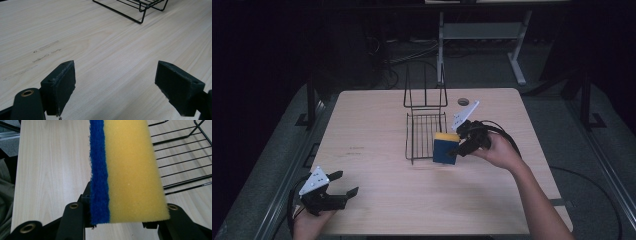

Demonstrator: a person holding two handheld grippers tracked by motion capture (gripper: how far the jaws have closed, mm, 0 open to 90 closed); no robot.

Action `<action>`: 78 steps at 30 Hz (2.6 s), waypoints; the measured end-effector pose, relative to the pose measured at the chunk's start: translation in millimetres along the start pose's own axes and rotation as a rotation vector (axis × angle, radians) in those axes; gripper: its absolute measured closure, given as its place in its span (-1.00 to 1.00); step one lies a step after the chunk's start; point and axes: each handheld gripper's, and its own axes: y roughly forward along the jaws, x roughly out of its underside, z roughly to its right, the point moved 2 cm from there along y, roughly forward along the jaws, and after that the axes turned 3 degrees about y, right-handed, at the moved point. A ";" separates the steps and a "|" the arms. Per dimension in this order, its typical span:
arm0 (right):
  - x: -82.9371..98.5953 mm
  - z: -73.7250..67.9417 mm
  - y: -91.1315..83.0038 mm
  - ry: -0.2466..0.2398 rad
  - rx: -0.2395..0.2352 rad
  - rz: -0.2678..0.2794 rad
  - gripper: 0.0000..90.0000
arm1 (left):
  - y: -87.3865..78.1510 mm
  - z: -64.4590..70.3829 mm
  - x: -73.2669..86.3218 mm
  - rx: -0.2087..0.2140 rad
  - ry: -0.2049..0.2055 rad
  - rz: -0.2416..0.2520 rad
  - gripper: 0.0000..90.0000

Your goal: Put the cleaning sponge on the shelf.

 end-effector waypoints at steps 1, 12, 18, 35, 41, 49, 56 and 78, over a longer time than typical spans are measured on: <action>-1.1 0.7 0.7 -0.001 -0.003 -0.003 0.24 | 0.1 0.0 0.0 0.001 0.000 0.000 -0.64; -7.2 11.9 0.8 0.019 0.000 0.007 0.24 | 0.5 0.7 -0.5 0.000 0.004 -0.002 -0.64; -12.1 18.4 1.2 0.022 0.004 0.011 0.24 | 0.1 0.4 -0.3 0.000 0.002 0.001 -0.64; -23.9 39.2 7.2 0.033 0.007 0.028 0.23 | 0.2 1.0 -0.8 0.000 0.004 0.000 -0.64; -25.1 48.4 12.8 0.046 0.007 0.035 0.23 | 0.4 0.1 -0.1 0.004 0.002 0.000 -0.64; -22.7 59.5 18.5 0.077 -0.003 0.050 0.23 | 2.1 1.7 -0.7 0.010 0.006 -0.001 -0.64; -26.7 64.6 22.9 0.080 0.010 0.039 0.23 | 2.5 2.2 -1.0 0.011 0.006 0.000 -0.64; -27.8 74.1 42.8 0.086 0.017 0.006 0.22 | 0.5 0.2 0.0 0.008 0.004 0.000 -0.64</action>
